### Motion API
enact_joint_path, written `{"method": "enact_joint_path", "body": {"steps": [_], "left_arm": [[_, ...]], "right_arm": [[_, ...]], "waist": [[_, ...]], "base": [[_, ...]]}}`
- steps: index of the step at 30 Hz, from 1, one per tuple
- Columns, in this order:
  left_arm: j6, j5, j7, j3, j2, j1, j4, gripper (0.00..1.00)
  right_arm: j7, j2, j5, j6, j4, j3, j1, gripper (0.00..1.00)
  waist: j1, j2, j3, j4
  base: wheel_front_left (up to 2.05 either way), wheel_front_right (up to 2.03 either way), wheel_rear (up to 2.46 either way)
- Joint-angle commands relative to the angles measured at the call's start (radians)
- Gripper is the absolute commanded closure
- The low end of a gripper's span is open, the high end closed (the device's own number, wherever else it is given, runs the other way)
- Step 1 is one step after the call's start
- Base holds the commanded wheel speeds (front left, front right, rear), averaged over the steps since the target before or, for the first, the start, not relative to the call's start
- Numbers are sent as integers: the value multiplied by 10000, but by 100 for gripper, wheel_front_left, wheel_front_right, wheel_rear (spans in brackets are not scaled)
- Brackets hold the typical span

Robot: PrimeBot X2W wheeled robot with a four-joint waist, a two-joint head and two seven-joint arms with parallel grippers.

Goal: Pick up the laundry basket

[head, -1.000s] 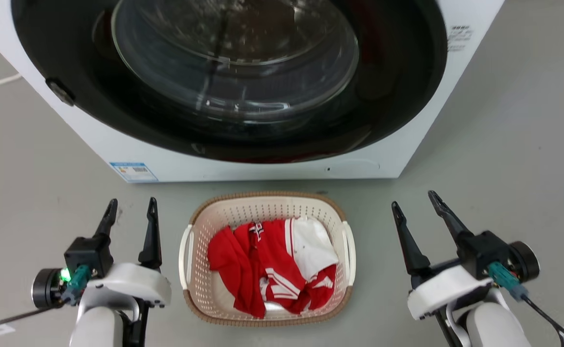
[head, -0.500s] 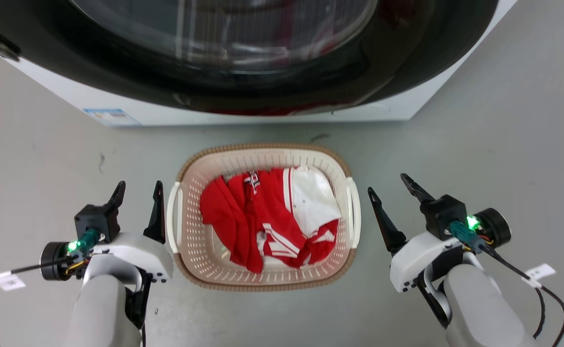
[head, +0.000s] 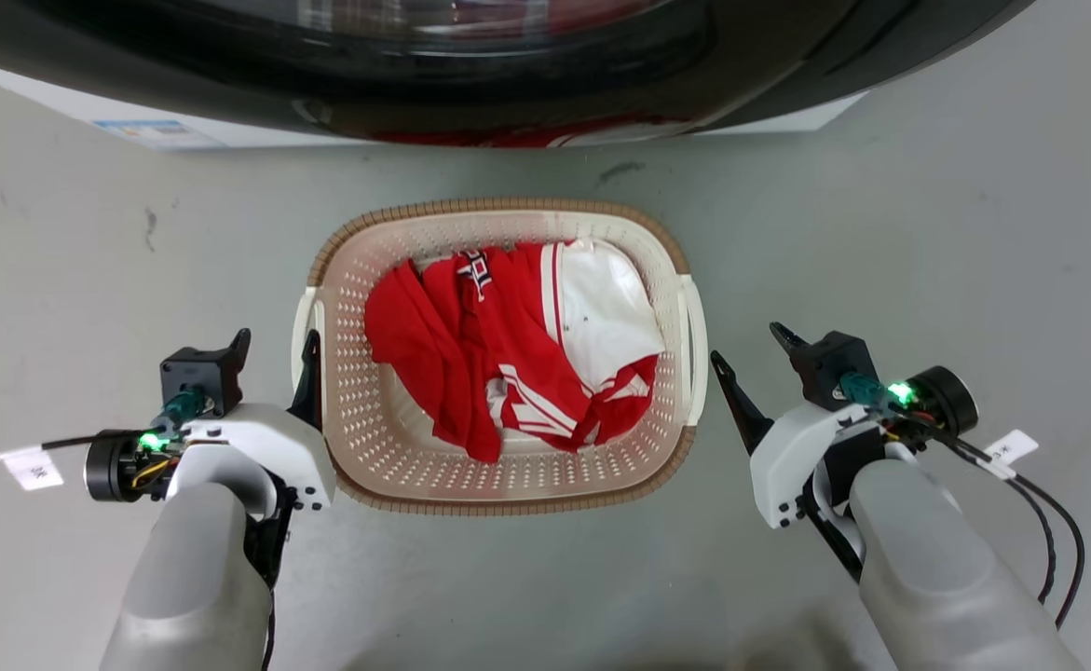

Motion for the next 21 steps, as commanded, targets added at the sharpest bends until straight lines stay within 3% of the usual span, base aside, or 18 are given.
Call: {"method": "enact_joint_path", "body": {"steps": [1,21], "left_arm": [[-14,-9,-26,-90,31,-274,184,0],[-16,-94,-24,-619,143,-1541,1811,0]], "right_arm": [[-23,-20,47,-7,206,91,-339,0],[-23,-17,1007,-7,1839,1365,-1781,0]], "waist": [[-1,0,262,11],[-1,0,1562,245]], "base": [[0,0,0],[0,0,0]]}}
